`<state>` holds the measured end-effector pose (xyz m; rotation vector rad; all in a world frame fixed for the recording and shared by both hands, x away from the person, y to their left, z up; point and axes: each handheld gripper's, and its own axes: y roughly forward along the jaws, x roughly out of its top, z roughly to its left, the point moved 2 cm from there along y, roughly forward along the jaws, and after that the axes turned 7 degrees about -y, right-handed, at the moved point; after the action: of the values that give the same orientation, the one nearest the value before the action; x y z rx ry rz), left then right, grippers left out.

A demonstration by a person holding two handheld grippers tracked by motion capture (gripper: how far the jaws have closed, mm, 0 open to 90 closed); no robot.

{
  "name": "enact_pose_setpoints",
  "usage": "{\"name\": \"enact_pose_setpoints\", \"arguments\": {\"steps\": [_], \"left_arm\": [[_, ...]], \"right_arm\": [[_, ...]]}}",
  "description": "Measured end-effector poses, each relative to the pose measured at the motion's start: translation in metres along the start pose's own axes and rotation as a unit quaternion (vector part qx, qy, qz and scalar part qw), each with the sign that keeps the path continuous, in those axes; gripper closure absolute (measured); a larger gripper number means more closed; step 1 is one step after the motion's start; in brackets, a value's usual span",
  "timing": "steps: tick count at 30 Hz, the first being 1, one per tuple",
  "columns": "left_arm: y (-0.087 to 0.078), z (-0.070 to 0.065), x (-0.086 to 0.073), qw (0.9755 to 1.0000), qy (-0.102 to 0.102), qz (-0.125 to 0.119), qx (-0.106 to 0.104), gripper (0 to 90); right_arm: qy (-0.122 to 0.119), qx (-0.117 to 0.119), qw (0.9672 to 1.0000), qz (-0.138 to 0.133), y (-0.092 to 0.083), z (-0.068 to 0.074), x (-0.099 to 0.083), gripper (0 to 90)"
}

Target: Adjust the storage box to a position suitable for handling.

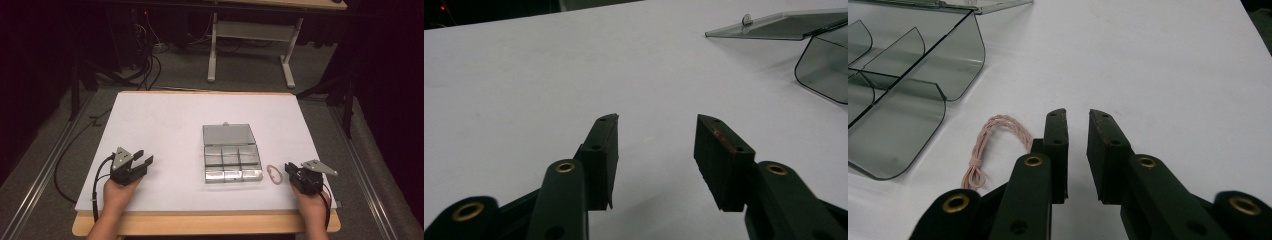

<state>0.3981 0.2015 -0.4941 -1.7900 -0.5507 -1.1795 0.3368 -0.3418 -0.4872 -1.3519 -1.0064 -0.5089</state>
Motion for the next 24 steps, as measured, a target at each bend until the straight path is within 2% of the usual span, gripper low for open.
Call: {"name": "enact_pose_setpoints", "arguments": {"steps": [6,7,10,12,14,24], "left_arm": [[0.002,-0.001,0.000,0.9999,0.008,0.010,-0.002,46.8],[0.002,-0.002,0.000,0.9999,0.010,0.012,-0.001,46.5],[0.002,-0.003,0.000,0.9998,0.016,0.012,-0.002,46.0],[0.002,-0.003,0.000,0.9998,0.017,0.014,-0.003,45.7],[0.002,-0.003,0.000,0.9998,0.016,0.013,-0.003,45.7],[0.002,-0.004,0.000,0.9996,0.025,0.013,-0.004,45.5]], "right_arm": [[-0.019,0.007,0.9989,0.043,0.001,0.001,0.004,77.1],[-0.014,0.009,0.9987,0.049,0.001,0.001,0.005,76.1],[-0.019,0.013,0.9974,0.069,-0.002,0.000,0.010,75.4],[-0.020,0.021,0.9955,0.090,-0.003,0.001,0.012,74.7],[-0.028,0.014,0.9942,0.103,-0.005,0.002,0.014,74.1],[-0.057,0.019,0.9842,0.167,-0.002,0.011,0.024,70.0]]}}
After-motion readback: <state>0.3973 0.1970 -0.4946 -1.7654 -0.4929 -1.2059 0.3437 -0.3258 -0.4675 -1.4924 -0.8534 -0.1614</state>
